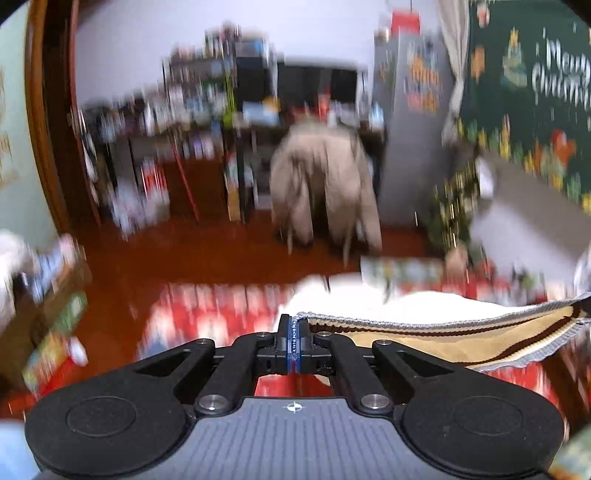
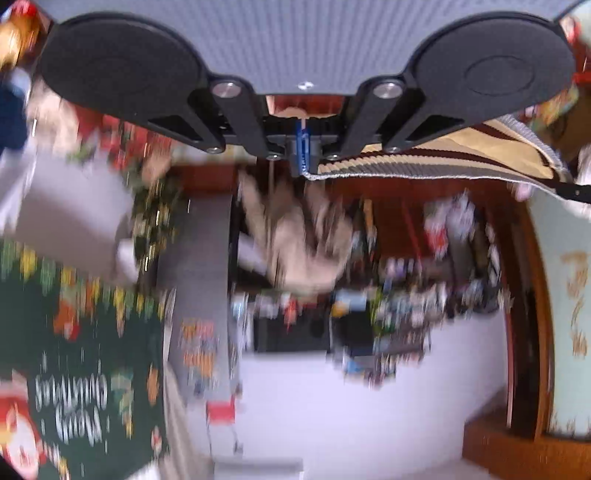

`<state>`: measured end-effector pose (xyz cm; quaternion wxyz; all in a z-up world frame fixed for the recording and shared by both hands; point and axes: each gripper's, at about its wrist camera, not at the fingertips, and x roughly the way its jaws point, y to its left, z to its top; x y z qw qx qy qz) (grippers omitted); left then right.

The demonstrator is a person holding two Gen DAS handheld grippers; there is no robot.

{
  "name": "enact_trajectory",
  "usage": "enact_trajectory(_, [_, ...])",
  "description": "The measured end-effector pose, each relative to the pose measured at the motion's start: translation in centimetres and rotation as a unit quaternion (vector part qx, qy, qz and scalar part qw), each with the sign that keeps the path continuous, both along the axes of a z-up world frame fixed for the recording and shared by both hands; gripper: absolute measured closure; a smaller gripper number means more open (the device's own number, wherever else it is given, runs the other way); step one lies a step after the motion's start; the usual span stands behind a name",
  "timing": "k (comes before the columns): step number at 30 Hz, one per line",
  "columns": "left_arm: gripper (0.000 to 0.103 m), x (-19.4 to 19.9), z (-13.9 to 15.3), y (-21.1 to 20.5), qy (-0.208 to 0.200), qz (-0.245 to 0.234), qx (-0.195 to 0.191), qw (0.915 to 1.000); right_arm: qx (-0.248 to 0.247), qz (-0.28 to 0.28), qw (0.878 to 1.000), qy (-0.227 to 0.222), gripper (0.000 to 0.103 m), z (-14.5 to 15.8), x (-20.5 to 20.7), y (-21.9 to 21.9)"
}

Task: Fold clothes
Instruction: 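Lower the cream sweater flat onto the blanket with both grippers, then open both grippers and move them to the sweater's collar edge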

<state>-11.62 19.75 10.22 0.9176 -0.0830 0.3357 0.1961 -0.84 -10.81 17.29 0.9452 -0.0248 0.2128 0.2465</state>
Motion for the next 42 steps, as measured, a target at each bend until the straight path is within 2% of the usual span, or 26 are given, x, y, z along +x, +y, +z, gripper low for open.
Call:
enact_trajectory(3, [0.101,-1.5,-7.4,-0.3,0.069,-0.001,-0.046,0.9966,-0.023,-0.002,0.997,0.079,0.102,-9.0,-2.7,-1.2])
enact_trajectory(6, [0.101,-2.8,-12.8,-0.6,0.118,0.004,-0.065,0.9908,-0.046,-0.005,0.989,0.144,0.102,-16.4,-4.8,-1.8])
enact_trajectory(8, [0.101,-3.5,-14.8,-0.7,0.133,0.005,-0.063,0.9891,-0.062,-0.004,0.984,0.168,0.102,-19.9,-6.0,-2.1])
enact_trajectory(11, [0.098,-4.1,-15.8,-0.5,0.143,0.003,-0.08,0.9865,-0.073,0.005,0.976,0.203,0.102,-22.5,-6.1,-2.5])
enact_trajectory(13, [0.091,-4.7,-15.6,-0.4,0.144,-0.002,-0.09,0.9855,-0.069,0.008,0.974,0.216,0.101,-22.7,-5.8,-2.6])
enact_trajectory(17, [0.084,-6.2,-14.8,0.0,0.134,-0.007,-0.107,0.9852,-0.041,0.017,0.974,0.222,0.09,-20.9,-6.1,-3.3])
enact_trajectory(19, [0.084,-6.9,-13.9,0.9,0.121,0.0,-0.113,0.9862,-0.036,0.024,0.974,0.221,0.09,-19.1,-6.0,-3.6])
enact_trajectory(23, [0.085,-7.7,-12.0,3.1,0.089,0.022,-0.097,0.9911,-0.03,0.028,0.977,0.21,0.077,-15.9,-5.8,-4.2])
enact_trajectory(26, [0.085,-6.1,-11.4,4.9,0.07,0.041,-0.087,0.9929,-0.026,0.02,0.98,0.197,0.073,-14.6,-5.0,-4.6])
enact_trajectory(30, [0.085,-1.4,-13.8,7.5,0.063,0.052,-0.115,0.9901,-0.003,-0.003,0.981,0.195,0.073,-15.7,-2.0,-3.9])
enact_trajectory(33, [0.085,2.3,-16.8,9.7,0.057,0.082,-0.152,0.9833,0.011,-0.016,0.982,0.187,0.066,-17.5,0.5,-2.7])
enact_trajectory(37, [0.085,6.5,-20.5,11.8,0.044,0.114,-0.196,0.973,0.009,-0.034,0.984,0.176,0.063,-20.6,4.3,-1.0])
enact_trajectory(38, [0.085,7.5,-21.2,11.9,0.044,0.114,-0.194,0.9735,0.007,-0.036,0.984,0.175,0.059,-21.2,5.3,-0.5])
enact_trajectory(40, [0.085,9.4,-22.3,11.9,0.051,0.107,-0.178,0.9769,0.003,-0.038,0.985,0.167,0.043,-22.1,7.2,0.4])
enact_trajectory(41, [0.085,10.3,-22.8,11.9,0.054,0.103,-0.17,0.9785,0.002,-0.039,0.986,0.16,0.028,-22.5,8.1,0.8])
enact_trajectory(42, [0.085,11.3,-23.4,11.9,0.057,0.1,-0.163,0.98,0.003,-0.041,0.988,0.151,0.018,-22.8,8.8,1.2])
